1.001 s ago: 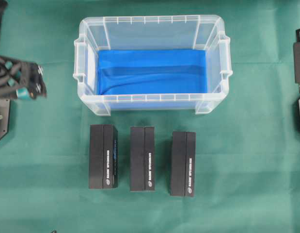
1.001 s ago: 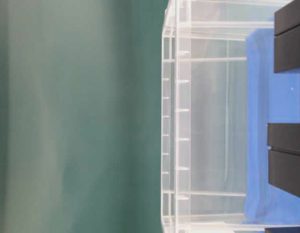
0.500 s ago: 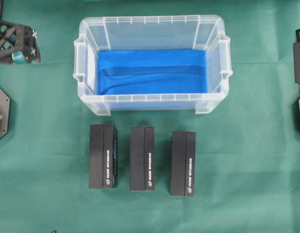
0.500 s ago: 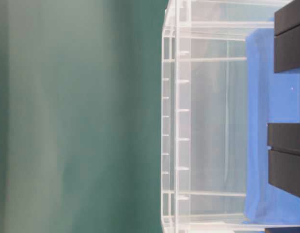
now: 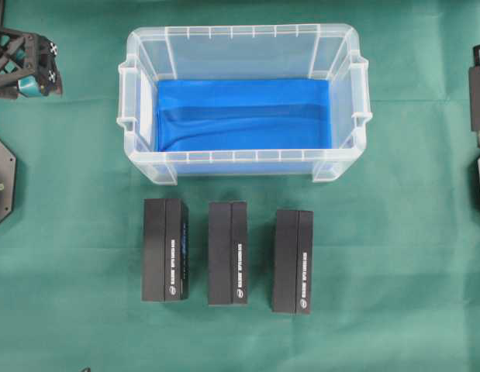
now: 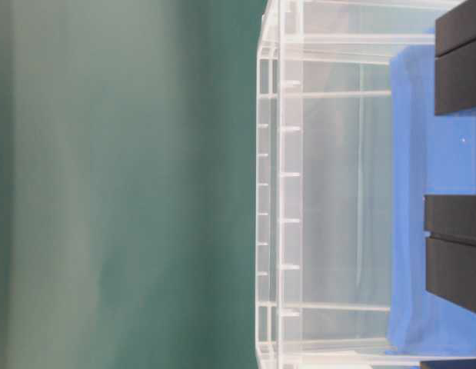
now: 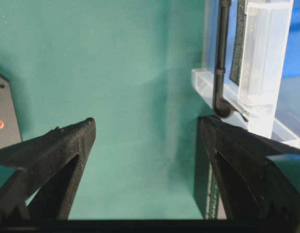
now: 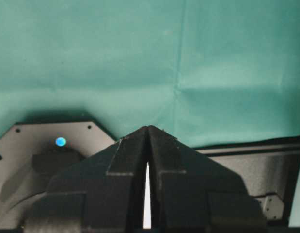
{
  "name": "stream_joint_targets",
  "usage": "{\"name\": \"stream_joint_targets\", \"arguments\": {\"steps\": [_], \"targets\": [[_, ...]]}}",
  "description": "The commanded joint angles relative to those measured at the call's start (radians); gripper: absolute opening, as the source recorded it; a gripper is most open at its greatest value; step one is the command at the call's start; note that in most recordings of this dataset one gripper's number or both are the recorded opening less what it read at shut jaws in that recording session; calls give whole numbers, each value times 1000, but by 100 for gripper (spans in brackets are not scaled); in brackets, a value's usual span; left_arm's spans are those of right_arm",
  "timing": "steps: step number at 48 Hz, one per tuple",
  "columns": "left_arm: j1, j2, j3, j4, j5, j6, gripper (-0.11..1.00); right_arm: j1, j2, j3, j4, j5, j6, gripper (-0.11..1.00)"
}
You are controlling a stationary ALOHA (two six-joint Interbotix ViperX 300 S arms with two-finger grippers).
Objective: Take the box out of the case with the left arm.
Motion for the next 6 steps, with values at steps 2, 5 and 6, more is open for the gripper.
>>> {"name": "stream_joint_targets", "arguments": {"steps": [2,5,6], "targets": [[5,0,-23,0,-2,2,93,0,3,-9,-11,-2,2,0],[5,0,-23,-3,-2,3,93,0,2,-9,-11,0,2,0],[5,0,-23,-5,-2,3,93,0,2,-11,-11,0,2,0]]}}
